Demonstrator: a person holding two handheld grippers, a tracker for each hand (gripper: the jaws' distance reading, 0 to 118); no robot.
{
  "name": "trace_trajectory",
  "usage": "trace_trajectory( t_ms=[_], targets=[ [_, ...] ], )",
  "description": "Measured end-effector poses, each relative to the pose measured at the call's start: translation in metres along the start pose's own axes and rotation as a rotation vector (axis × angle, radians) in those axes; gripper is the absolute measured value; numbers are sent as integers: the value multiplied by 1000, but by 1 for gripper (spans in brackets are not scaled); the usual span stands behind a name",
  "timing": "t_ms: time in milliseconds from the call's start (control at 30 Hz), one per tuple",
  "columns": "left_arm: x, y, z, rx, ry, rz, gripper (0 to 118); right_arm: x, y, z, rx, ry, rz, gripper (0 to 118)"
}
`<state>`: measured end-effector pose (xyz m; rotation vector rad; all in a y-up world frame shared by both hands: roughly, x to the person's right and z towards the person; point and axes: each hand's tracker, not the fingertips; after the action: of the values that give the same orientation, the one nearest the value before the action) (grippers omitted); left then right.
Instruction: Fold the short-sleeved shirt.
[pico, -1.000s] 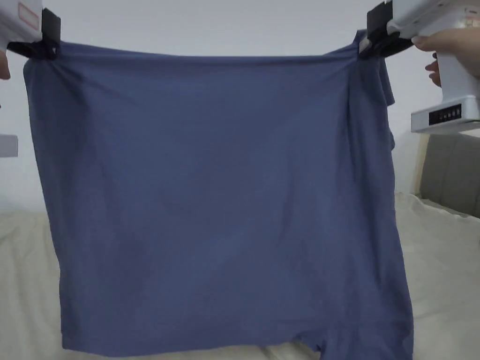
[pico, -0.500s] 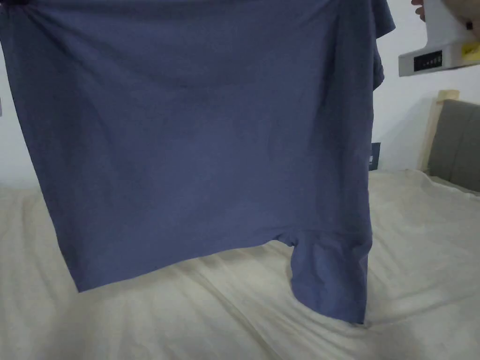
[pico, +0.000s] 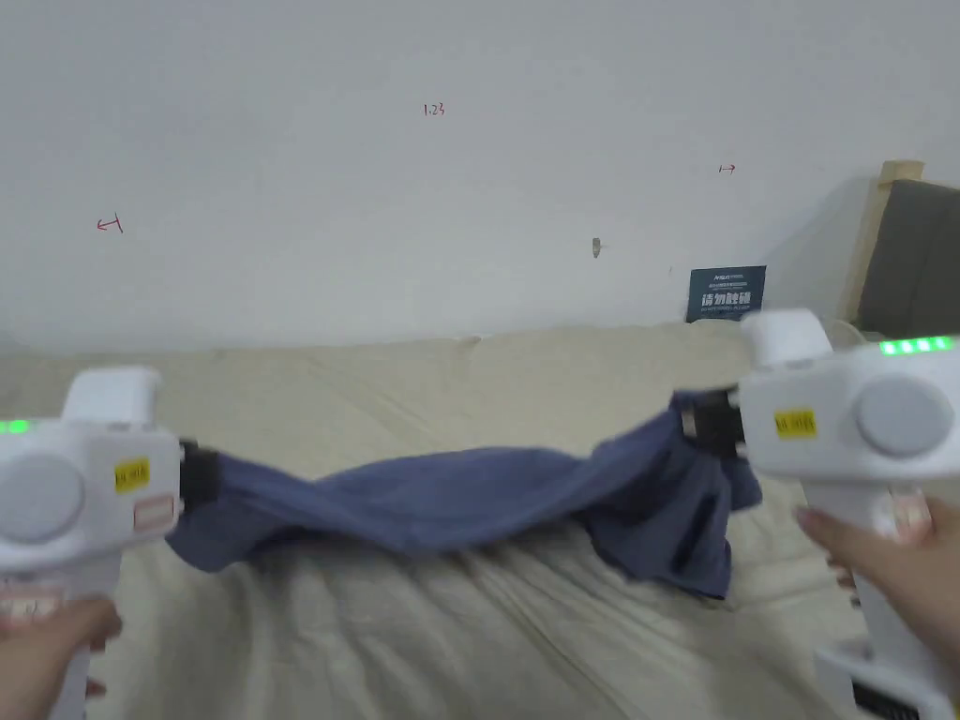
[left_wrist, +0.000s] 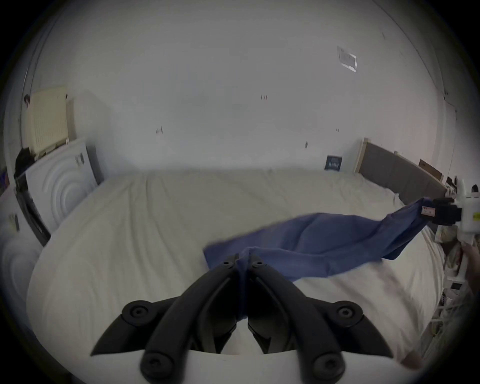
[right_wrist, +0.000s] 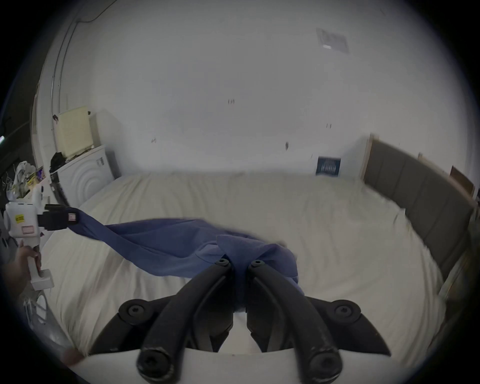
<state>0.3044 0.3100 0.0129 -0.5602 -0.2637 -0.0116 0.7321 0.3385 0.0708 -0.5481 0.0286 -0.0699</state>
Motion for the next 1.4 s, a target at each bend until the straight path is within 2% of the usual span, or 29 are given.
trace_trajectory(
  t_ms=[167,333,433,567,633,700,800,867,967,1000,1033,1067,1100,1133,1167,1200,1267,1400],
  targets=[
    [0,-71,73,13,-47,10,5,-5,-80,74,16,63,-24,6],
    [4,-111,161,52,-62,13,5,-21,-118,164,40,100,7,6],
    [3,-124,199,74,-27,23,5,-32,-130,206,60,56,22,6],
    [-2,-134,234,90,4,42,5,-37,-142,234,-21,39,84,6],
    [-6,-134,232,54,20,41,5,-36,-148,232,-74,32,105,6],
    [-11,-136,209,-66,13,20,5,-32,-156,212,-139,39,103,6],
    [-19,-152,158,-213,-8,62,5,-17,-173,157,-255,68,38,6],
    [-24,-166,125,-278,-5,116,5,-6,-185,116,-397,96,-32,6],
    [-24,-184,95,-360,20,114,5,6,-200,81,-463,46,-92,7],
    [-24,-189,91,-356,29,118,5,9,-202,73,-498,41,-105,14],
    [-26,-192,90,-358,26,122,10,12,-202,70,-499,52,-118,33],
    [-28,-195,91,-356,5,147,21,15,-205,71,-501,43,-142,62],
    [-31,-199,91,-351,-12,170,55,17,-205,72,-506,31,-159,85],
    [-32,-200,94,-338,-27,184,89,20,-204,77,-481,30,-184,88],
    [-33,-200,97,-331,-32,193,114,22,-202,82,-464,33,-197,88],
    [-35,-199,105,-314,-43,210,118,23,-199,94,-445,34,-218,88],
    [-35,-190,114,-300,-50,220,118,24,-192,114,-382,37,-258,88],
    [-20,-167,160,-181,-56,152,118,19,-181,167,-218,86,-352,87]
  ],
)
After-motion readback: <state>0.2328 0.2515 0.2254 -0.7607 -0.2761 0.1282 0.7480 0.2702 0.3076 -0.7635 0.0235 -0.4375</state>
